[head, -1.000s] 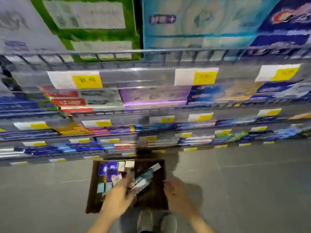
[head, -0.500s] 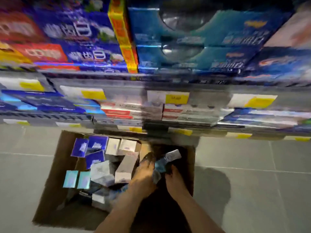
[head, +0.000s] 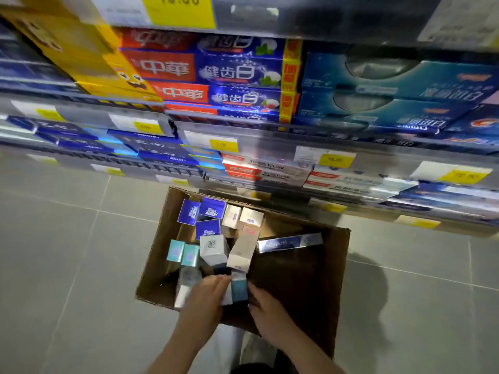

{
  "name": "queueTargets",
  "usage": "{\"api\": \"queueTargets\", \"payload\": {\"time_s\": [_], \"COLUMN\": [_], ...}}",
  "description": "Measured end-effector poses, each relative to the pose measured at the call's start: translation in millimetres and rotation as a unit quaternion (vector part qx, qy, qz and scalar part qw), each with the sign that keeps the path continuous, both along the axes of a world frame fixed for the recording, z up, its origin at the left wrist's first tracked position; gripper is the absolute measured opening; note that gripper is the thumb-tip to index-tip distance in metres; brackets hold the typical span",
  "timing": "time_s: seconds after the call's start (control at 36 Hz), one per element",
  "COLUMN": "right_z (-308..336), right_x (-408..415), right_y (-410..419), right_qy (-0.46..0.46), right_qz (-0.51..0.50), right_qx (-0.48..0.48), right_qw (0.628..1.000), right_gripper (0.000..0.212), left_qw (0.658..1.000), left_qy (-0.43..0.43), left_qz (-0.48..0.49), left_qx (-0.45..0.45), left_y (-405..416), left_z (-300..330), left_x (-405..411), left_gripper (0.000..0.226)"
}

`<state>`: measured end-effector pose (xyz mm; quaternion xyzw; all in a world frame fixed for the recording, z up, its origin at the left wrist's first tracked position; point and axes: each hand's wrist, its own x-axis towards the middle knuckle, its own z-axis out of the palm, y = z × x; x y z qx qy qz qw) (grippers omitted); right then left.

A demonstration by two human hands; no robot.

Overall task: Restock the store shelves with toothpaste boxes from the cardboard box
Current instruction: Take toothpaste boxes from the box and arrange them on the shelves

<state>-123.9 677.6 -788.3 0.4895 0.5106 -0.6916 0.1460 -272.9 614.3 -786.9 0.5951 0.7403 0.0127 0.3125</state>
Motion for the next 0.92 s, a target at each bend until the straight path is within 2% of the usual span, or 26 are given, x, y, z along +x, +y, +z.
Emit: {"api": "queueTargets", "payload": {"time_s": [0.06,0.14,0.22,0.25,0.33,0.39,0.5,0.56,0.61,0.64,0.72,0.81,0.89,0.92], "right_z": [-4,-14,-15,-16,-20,-18,-5,-5,-7,-8,-12,-32,-60,-74], "right_x": [-18,-43,-59,-62,-61,-54,-29,-12,5,13,30,37,36,35], "right_y": [-5,-11,-12,-11,-10,-10,-2,5,13,18,32,44,54,58], "right_qy": [0.01,0.0,0.002,0.001,-0.005,-0.004,0.0,-0.03,-0.067,-0.082,-0.09,-0.111,-0.134,-0.146], "right_qz": [0.012,0.05,0.054,0.048,0.038,0.034,0.022,0.01,-0.023,-0.05,-0.136,-0.235,-0.33,-0.354], "right_qx": [-0.03,-0.04,-0.035,-0.044,-0.034,-0.017,-0.008,-0.001,0.013,0.022,0.044,0.048,0.032,0.029], "right_qw": [0.999,0.998,0.998,0.998,0.999,0.999,1.0,1.0,0.997,0.995,0.986,0.965,0.934,0.923], "right_gripper": [0.06,0.061,0.06,0.061,0.06,0.058,0.046,0.041,0.037,0.036,0.028,0.02,0.025,0.034], "left_qw": [0.997,0.986,0.97,0.969,0.979,0.985,0.988,0.986,0.987,0.988,0.991,0.992,0.99,0.99], "left_qy": [0.055,0.15,0.226,0.235,0.19,0.152,0.071,0.037,-0.015,-0.041,-0.087,-0.114,-0.129,-0.128], "left_qz": [0.007,0.029,0.044,0.044,0.057,0.045,-0.023,-0.043,-0.054,-0.062,-0.071,-0.001,0.046,0.046], "left_qx": [0.045,0.065,0.075,0.069,0.044,0.065,0.136,0.159,0.153,0.134,0.076,0.044,0.038,0.029], "left_y": [-14,-19,-15,-15,-16,-17,-16,-13,-6,0,23,45,62,67], "left_z": [-4,-4,-1,1,13,22,34,32,28,22,6,-17,-53,-67], "left_x": [-25,-61,-84,-89,-91,-80,-36,-11,10,20,44,61,68,70], "left_gripper": [0.053,0.038,0.039,0.048,0.082,0.087,0.079,0.061,0.043,0.042,0.042,0.046,0.054,0.057]}}
